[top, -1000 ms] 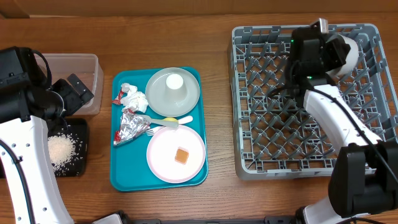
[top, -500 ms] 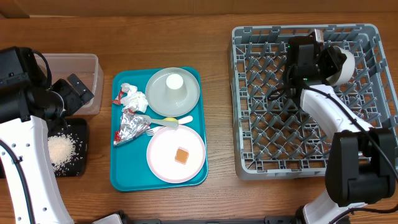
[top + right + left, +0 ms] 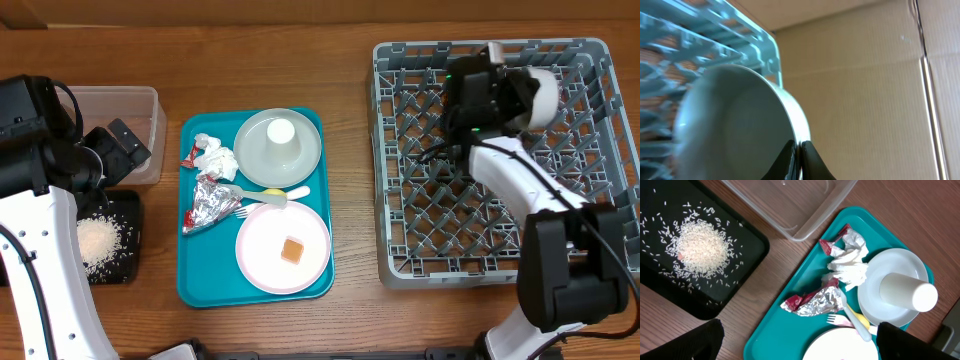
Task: Sort waste into correct bins and load items into the dishwasher rack
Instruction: 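Lower the bowl with the right gripper into the rack's back corner, then set the grey bowl upside down in the rack and open right gripper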
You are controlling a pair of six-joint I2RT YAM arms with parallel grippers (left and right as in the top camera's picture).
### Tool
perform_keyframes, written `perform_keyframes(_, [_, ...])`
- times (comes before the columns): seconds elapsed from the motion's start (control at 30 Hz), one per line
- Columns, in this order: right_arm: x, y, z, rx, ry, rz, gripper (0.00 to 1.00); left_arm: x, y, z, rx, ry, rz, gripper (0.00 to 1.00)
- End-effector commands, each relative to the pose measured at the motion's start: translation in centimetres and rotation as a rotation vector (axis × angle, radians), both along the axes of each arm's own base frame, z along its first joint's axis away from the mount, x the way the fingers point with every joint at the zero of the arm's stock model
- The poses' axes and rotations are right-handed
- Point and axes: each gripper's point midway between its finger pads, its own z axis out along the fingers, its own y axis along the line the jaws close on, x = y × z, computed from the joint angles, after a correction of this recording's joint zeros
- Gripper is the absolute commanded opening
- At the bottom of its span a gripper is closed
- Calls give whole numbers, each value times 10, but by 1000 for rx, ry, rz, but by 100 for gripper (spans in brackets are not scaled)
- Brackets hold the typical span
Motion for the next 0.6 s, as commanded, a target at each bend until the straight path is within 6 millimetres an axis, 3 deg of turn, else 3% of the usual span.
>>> perform_keyframes(0.0, [0,24,-14,41,-11,39,7,0,0,8,1,-23,13,100])
perform_keyframes(0.1, [-3,34,-26,83,1,54,24,0,0,8,1,-23,13,100])
perform_keyframes(0.2, [-10,36,-34,151,-62,17,51,0,0,8,1,-22,13,100])
perform_keyframes(0.4, [-20,38,-45,296,-150,-52,63,1,0,7,1,-20,12,100])
perform_keyframes(0.57, [-9,89,-52,823,-127,-42,77,1,0,6,0,-18,12,100])
